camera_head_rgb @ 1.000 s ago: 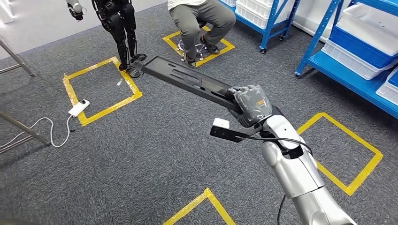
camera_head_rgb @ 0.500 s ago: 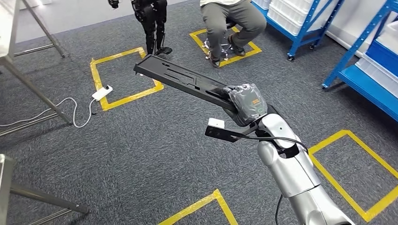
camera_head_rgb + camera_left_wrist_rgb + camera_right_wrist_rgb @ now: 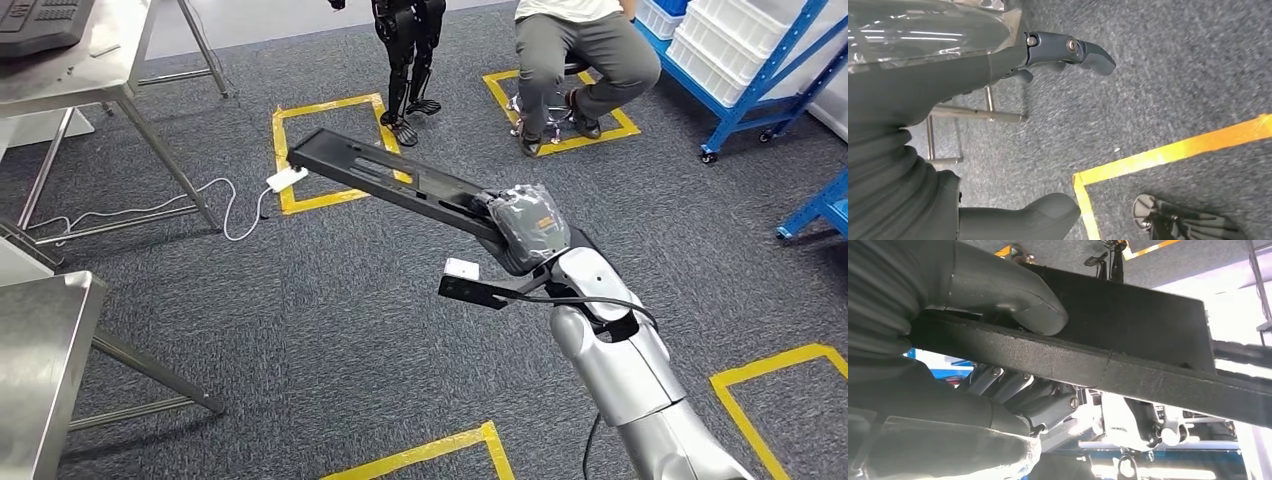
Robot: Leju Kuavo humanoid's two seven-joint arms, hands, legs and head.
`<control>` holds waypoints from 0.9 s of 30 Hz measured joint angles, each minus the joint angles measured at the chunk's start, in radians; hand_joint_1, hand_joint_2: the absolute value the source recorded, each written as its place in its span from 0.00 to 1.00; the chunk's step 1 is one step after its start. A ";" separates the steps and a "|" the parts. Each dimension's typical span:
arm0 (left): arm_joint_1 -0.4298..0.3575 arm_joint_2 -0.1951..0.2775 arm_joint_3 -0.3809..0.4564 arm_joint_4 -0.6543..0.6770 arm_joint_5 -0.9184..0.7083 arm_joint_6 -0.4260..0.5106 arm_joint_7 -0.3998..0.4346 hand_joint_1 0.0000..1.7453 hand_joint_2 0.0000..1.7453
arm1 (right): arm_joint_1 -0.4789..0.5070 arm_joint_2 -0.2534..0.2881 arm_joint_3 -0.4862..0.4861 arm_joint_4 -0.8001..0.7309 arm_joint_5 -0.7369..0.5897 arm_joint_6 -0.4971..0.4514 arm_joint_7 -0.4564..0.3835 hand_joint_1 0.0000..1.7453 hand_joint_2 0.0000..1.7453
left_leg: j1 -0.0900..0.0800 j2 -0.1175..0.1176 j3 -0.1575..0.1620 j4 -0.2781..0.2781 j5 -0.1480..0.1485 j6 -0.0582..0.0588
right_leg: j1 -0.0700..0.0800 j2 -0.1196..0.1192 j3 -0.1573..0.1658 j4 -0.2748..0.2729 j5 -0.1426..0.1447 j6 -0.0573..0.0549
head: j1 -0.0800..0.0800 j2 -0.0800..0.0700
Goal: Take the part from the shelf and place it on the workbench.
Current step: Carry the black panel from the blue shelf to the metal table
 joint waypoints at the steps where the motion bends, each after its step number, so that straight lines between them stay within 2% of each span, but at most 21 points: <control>1: 0.000 -0.001 0.000 0.000 0.000 0.004 0.000 0.00 1.00 | -0.001 0.001 0.000 0.000 0.000 0.000 -0.002 1.00 1.00 | 0.000 0.030 -0.015 0.031 -0.019 -0.004 | -0.001 -0.009 0.002 -0.003 0.001 -0.008 | -0.002 0.000; 2: -0.001 -0.001 0.000 0.000 0.000 0.009 0.000 0.00 1.00 | -0.002 0.002 0.000 0.000 0.000 0.000 -0.005 1.00 1.00 | 0.000 0.064 -0.039 0.083 -0.047 -0.008 | 0.001 -0.020 0.003 -0.004 0.001 -0.015 | -0.005 0.000; 3: -0.002 -0.002 0.000 0.000 0.000 0.012 0.001 0.00 1.00 | -0.002 0.002 0.000 0.000 0.000 0.000 -0.008 1.00 1.00 | 0.001 0.086 -0.072 0.148 -0.078 -0.012 | 0.004 -0.030 0.004 -0.004 0.000 -0.020 | -0.007 0.000; 4: -0.003 -0.003 0.000 0.000 0.000 0.014 0.001 0.00 1.00 | -0.001 0.003 0.000 0.000 0.000 0.000 -0.009 1.00 1.00 | 0.003 0.096 -0.104 0.212 -0.103 -0.014 | 0.007 -0.042 0.004 -0.004 -0.001 -0.024 | -0.007 0.000; 5: -0.003 -0.004 0.000 0.000 -0.001 0.015 0.002 0.00 1.00 | 0.000 0.004 0.001 0.000 0.000 -0.001 -0.010 1.00 1.00 | 0.004 0.100 -0.126 0.254 -0.114 -0.015 | 0.009 -0.055 0.004 -0.004 -0.003 -0.026 | -0.007 0.000; 6: -0.003 -0.005 0.000 0.000 -0.002 0.015 0.002 0.00 1.00 | 0.001 0.005 0.001 0.000 0.000 -0.001 -0.010 1.00 1.00 | 0.005 0.102 -0.131 0.261 -0.108 -0.015 | 0.011 -0.067 0.004 -0.004 -0.003 -0.027 | -0.007 0.000; 7: -0.002 -0.007 0.000 0.000 -0.004 0.015 0.002 0.00 1.00 | 0.002 0.006 0.002 0.000 0.000 -0.001 -0.011 1.00 1.00 | 0.004 0.107 -0.113 0.227 -0.085 -0.013 | 0.013 -0.079 0.005 -0.004 -0.004 -0.028 | -0.007 0.000; 8: -0.002 -0.007 0.000 0.000 -0.007 0.015 0.002 0.00 1.00 | 0.001 0.008 0.002 0.000 0.000 -0.002 -0.011 1.00 1.00 | 0.003 0.119 -0.078 0.164 -0.053 -0.008 | 0.015 -0.090 0.006 -0.004 -0.006 -0.028 | -0.007 0.000; 10: -0.005 -0.008 -0.001 0.000 -0.012 0.015 0.001 0.00 1.00 | 0.001 0.009 0.000 0.000 0.003 -0.004 -0.011 1.00 1.00 | -0.006 0.159 -0.009 0.038 -0.014 0.005 | 0.021 -0.112 0.009 -0.004 -0.010 -0.024 | -0.006 0.000; 11: -0.006 -0.008 -0.002 0.000 -0.014 0.015 0.001 0.00 1.00 | 0.001 0.009 -0.001 0.000 0.005 -0.005 -0.011 1.00 1.00 | -0.012 0.171 0.009 0.005 -0.007 0.012 | 0.024 -0.121 0.010 -0.004 -0.012 -0.020 | -0.006 0.000; 12: -0.007 -0.008 -0.004 0.000 -0.016 0.015 0.001 0.00 1.00 | 0.001 0.009 -0.002 0.000 0.008 -0.007 -0.010 1.00 1.00 | -0.017 0.172 0.013 -0.007 -0.009 0.018 | 0.025 -0.131 0.011 -0.005 -0.014 -0.016 | -0.005 0.000; 14: -0.005 -0.009 -0.006 0.000 -0.019 0.016 0.002 0.00 1.00 | 0.001 0.013 -0.003 -0.001 0.013 -0.008 -0.009 1.00 1.00 | -0.017 0.148 0.015 -0.016 -0.002 0.030 | 0.025 -0.141 0.012 -0.005 -0.018 -0.007 | -0.006 0.000; 16: -0.004 -0.011 -0.007 0.000 -0.022 0.017 0.003 0.00 1.00 | 0.003 0.015 -0.004 -0.002 0.016 -0.009 -0.008 1.00 1.00 | -0.011 0.127 0.025 -0.033 0.008 0.042 | 0.023 -0.098 0.000 0.028 -0.038 -0.002 | -0.004 0.000; 18: -0.007 -0.012 -0.009 0.000 -0.023 0.018 0.003 0.00 1.00 | 0.006 0.012 -0.007 -0.002 0.016 -0.010 -0.009 1.00 1.00 | -0.008 0.104 0.030 -0.040 0.015 0.049 | 0.017 -0.040 -0.051 0.139 -0.087 -0.006 | 0.000 0.000; 20: -0.009 -0.013 -0.012 0.000 -0.024 0.018 0.003 0.00 1.00 | 0.014 0.008 -0.010 -0.002 0.016 -0.010 -0.009 1.00 1.00 | -0.007 0.073 0.030 -0.039 0.016 0.051 | 0.013 -0.024 -0.116 0.264 -0.127 -0.004 | 0.002 0.000; 21: -0.008 -0.013 -0.013 0.000 -0.025 0.018 0.003 0.00 1.00 | 0.018 0.006 -0.011 -0.001 0.017 -0.010 -0.009 1.00 1.00 | -0.006 0.057 0.030 -0.039 0.016 0.050 | 0.011 -0.023 -0.130 0.284 -0.127 0.002 | 0.002 0.000; 22: -0.007 -0.014 -0.014 0.000 -0.025 0.018 0.003 0.00 1.00 | 0.020 0.005 -0.012 -0.001 0.017 -0.010 -0.009 1.00 1.00 | -0.005 0.041 0.030 -0.038 0.016 0.049 | 0.008 -0.020 -0.124 0.263 -0.110 0.012 | 0.002 0.000; 23: -0.006 -0.014 -0.014 0.000 -0.025 0.018 0.004 0.00 1.00 | 0.021 0.004 -0.013 -0.001 0.017 -0.010 -0.009 1.00 1.00 | -0.003 0.026 0.031 -0.035 0.015 0.047 | 0.003 -0.012 -0.100 0.202 -0.080 0.023 | 0.002 0.000; 24: -0.005 -0.015 -0.015 0.000 -0.025 0.018 0.004 0.00 1.00 | 0.021 0.004 -0.015 -0.001 0.017 -0.010 -0.009 1.00 1.00 | -0.002 0.012 0.029 -0.031 0.013 0.043 | -0.003 0.007 -0.068 0.127 -0.048 0.034 | 0.003 0.000; 25: -0.006 -0.014 -0.015 0.000 -0.025 0.018 0.004 0.00 1.00 | 0.021 0.004 -0.016 -0.001 0.017 -0.010 -0.009 1.00 1.00 | -0.002 -0.002 0.027 -0.025 0.009 0.036 | -0.007 0.025 -0.038 0.063 -0.022 0.038 | 0.003 0.000; 27: -0.005 -0.014 -0.015 0.000 -0.026 0.017 0.004 0.00 1.00 | 0.022 0.004 -0.018 -0.001 0.017 -0.010 -0.009 1.00 1.00 | -0.001 -0.023 0.018 -0.016 0.005 0.022 | -0.009 0.043 -0.010 0.004 -0.001 0.031 | 0.003 0.000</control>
